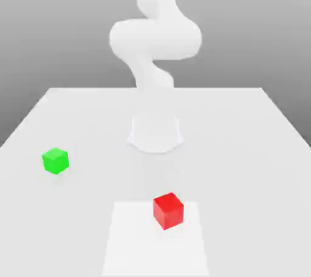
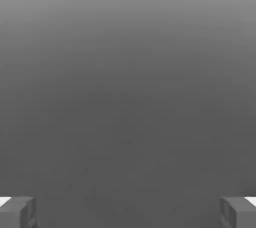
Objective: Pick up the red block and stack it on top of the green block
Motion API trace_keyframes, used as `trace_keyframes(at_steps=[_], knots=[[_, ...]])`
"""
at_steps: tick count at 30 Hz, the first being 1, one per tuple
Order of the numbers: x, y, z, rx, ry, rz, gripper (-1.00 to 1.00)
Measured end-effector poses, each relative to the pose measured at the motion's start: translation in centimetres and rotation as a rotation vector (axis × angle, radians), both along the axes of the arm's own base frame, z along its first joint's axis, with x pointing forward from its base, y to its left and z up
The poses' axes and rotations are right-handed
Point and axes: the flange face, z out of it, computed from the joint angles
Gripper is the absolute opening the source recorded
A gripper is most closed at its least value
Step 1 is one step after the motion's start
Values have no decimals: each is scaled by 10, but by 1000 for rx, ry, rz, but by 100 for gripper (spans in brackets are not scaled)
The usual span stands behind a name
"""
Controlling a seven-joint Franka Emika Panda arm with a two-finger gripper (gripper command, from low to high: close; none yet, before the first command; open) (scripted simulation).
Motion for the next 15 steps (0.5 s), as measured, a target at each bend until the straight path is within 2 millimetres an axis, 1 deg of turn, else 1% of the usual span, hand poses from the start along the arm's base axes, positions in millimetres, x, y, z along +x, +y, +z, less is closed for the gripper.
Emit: trace_keyframes(at_steps=[2,4,6,8,10,12,15], knots=[[23,2,-49,-15,76,43,0],[40,5,-99,-32,149,86,0],[51,9,-149,-49,222,130,0],[55,13,-199,-67,294,174,0],[54,18,-249,-87,368,221,0],[47,22,-300,-108,444,270,0],[23,27,-376,-145,566,349,0]])
